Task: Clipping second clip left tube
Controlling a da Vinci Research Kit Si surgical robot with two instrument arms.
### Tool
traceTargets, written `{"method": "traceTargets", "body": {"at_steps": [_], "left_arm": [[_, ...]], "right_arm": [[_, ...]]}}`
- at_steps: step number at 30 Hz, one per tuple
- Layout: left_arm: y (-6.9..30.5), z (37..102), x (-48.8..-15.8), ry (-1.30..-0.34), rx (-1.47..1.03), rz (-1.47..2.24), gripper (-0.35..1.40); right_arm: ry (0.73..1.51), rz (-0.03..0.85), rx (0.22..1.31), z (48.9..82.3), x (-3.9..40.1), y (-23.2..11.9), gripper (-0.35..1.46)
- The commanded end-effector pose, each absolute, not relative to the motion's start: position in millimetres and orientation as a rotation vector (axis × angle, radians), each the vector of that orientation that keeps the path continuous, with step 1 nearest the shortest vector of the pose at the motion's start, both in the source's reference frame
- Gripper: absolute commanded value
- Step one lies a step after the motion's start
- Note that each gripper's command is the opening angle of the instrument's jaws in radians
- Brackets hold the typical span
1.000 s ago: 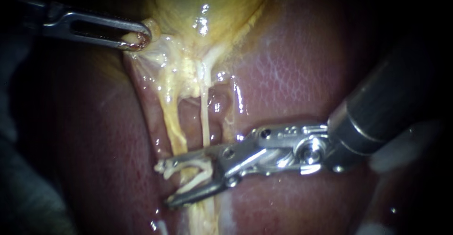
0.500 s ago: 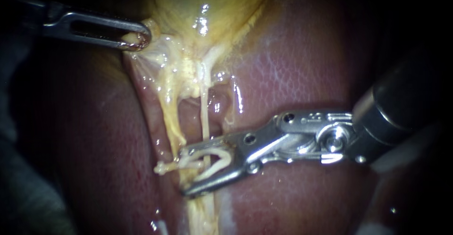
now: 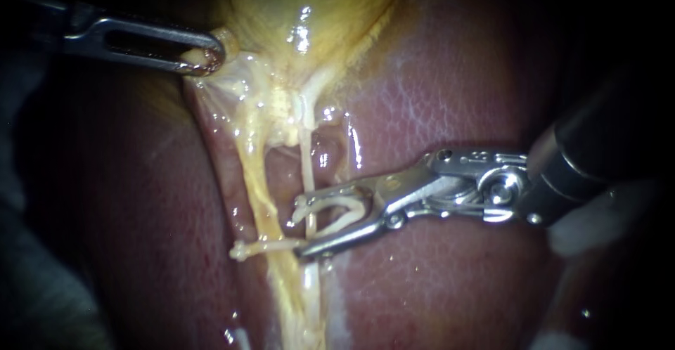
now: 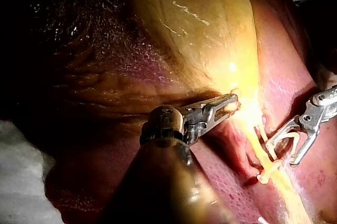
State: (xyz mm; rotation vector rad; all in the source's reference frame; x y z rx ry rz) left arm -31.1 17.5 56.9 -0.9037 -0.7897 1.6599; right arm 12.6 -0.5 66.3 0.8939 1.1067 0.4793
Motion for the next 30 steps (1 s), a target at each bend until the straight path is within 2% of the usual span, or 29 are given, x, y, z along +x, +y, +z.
{"method": "traceTargets", "body": {"at_steps": [1,12,22,30], "left_arm": [[17.5,56.9,-31.1,-0.790,-0.904,1.660,-0.35],[17.5,56.9,-31.1,-0.790,-0.904,1.660,-0.35],[17.5,56.9,-31.1,-0.789,-0.904,1.660,-0.35],[17.5,56.9,-31.1,-0.789,-0.904,1.660,-0.35]], "right_arm": [[1.104,0.482,0.894,66.7,12.7,-0.6,0.48],[1.092,0.509,0.898,69.6,13.4,-0.8,0.48],[1.138,0.587,0.949,69.4,15.5,-0.9,0.49],[1.166,0.608,0.983,68.8,17.4,-1.5,0.49]]}}
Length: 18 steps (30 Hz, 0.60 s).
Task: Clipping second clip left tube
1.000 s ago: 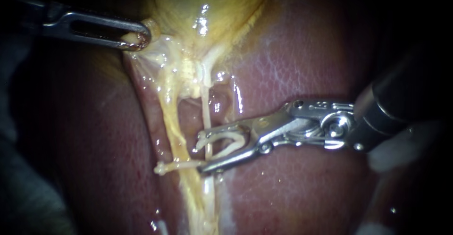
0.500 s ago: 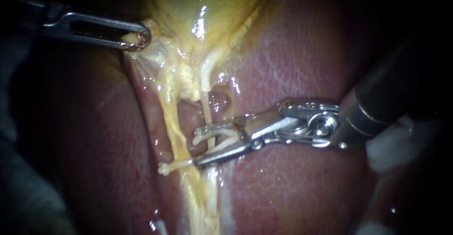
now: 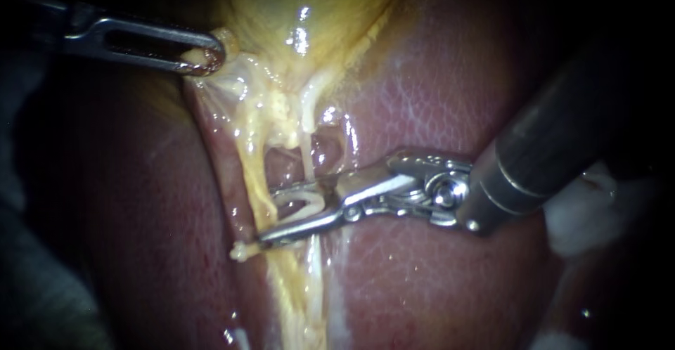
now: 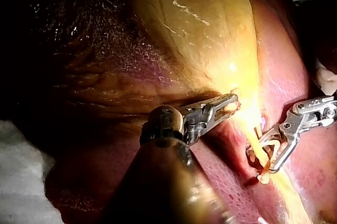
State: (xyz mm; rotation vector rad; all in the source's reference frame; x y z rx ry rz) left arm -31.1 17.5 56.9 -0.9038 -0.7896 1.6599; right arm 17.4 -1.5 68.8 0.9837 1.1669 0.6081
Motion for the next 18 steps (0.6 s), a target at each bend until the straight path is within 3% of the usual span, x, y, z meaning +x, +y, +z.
{"method": "traceTargets", "body": {"at_steps": [1,18], "left_arm": [[17.5,56.9,-31.1,-0.789,-0.904,1.660,-0.35],[17.5,56.9,-31.1,-0.789,-0.904,1.660,-0.35]], "right_arm": [[1.168,0.606,0.986,68.7,17.6,-1.6,0.49],[1.219,0.623,1.040,66.6,19.7,-2.6,0.49]]}}
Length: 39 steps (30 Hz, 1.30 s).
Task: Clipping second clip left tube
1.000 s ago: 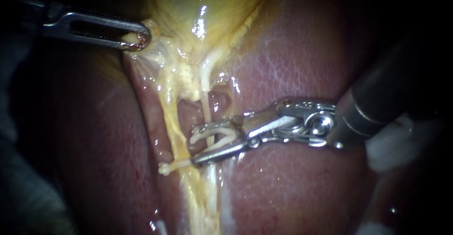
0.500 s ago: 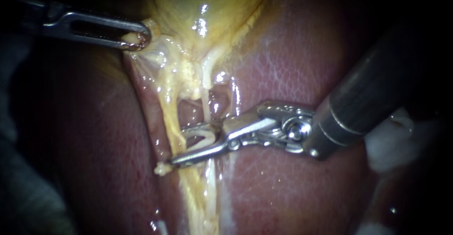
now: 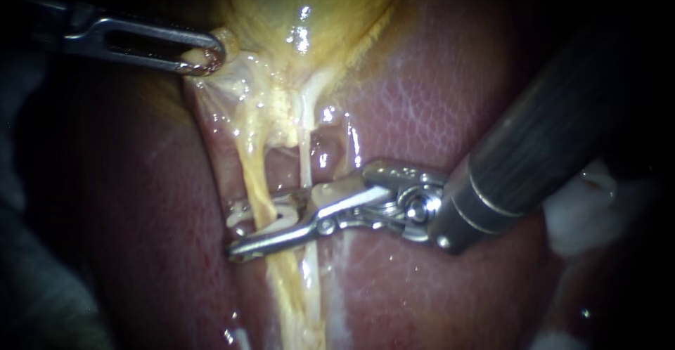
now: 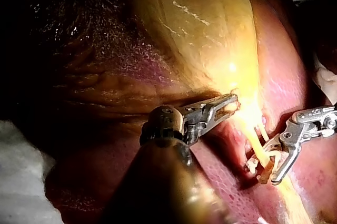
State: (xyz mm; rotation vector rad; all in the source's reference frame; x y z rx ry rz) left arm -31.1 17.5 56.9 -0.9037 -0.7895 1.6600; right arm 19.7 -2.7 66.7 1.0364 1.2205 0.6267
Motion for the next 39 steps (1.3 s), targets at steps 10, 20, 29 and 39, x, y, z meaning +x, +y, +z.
{"method": "traceTargets", "body": {"at_steps": [10,20,29,39], "left_arm": [[17.5,56.9,-31.0,-0.790,-0.904,1.660,-0.35],[17.5,56.9,-31.0,-0.790,-0.904,1.660,-0.35],[17.5,56.9,-31.0,-0.790,-0.904,1.660,-0.35],[17.5,56.9,-31.0,-0.790,-0.904,1.660,-0.35]], "right_arm": [[1.241,0.606,1.085,62.8,20.4,-3.4,0.49],[1.236,0.584,1.122,60.7,20.7,-3.5,0.36],[1.231,0.596,1.137,59.9,20.3,-3.0,0.10],[1.202,0.625,1.181,59.9,19.8,-3.2,-0.35]]}}
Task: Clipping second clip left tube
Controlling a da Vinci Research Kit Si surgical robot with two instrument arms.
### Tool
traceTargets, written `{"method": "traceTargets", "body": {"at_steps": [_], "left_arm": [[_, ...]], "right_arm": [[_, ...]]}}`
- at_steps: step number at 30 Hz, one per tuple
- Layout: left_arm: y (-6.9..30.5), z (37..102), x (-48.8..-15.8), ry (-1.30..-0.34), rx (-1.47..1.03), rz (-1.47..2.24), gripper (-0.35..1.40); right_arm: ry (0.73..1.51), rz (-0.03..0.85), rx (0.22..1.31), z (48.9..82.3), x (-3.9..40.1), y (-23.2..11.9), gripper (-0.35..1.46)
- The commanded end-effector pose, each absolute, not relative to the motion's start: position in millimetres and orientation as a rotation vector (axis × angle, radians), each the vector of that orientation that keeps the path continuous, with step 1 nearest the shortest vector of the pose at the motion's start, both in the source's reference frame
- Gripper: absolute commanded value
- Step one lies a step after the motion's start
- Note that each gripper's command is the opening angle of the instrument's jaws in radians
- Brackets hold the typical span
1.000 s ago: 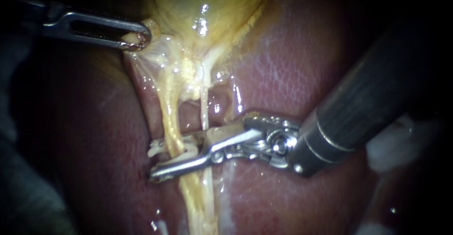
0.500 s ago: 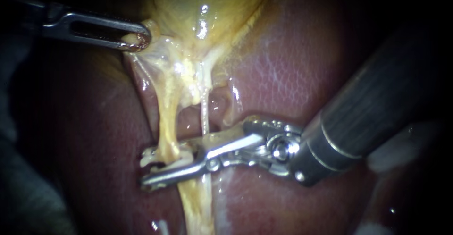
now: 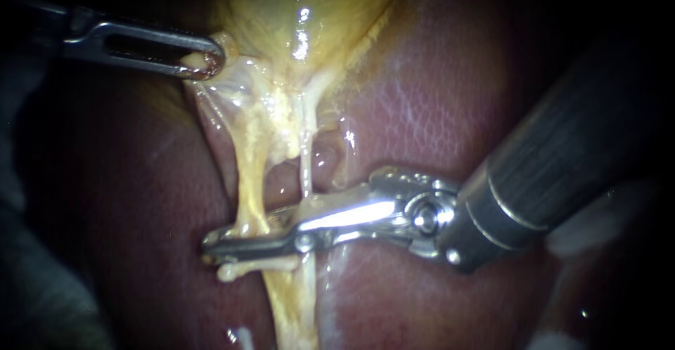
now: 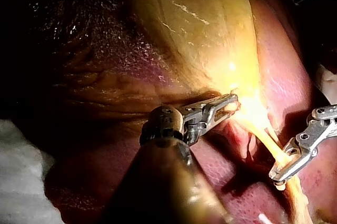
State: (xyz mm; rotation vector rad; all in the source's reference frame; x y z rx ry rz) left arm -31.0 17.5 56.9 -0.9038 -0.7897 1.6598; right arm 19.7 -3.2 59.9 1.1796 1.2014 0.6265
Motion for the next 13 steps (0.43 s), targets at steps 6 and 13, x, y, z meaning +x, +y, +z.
{"method": "traceTargets", "body": {"at_steps": [6,13], "left_arm": [[17.5,56.9,-31.0,-0.790,-0.904,1.660,-0.35],[17.5,56.9,-31.0,-0.790,-0.904,1.660,-0.35]], "right_arm": [[1.201,0.623,1.181,60.0,19.6,-3.3,-0.35],[1.201,0.622,1.181,60.1,19.6,-3.4,-0.35]]}}
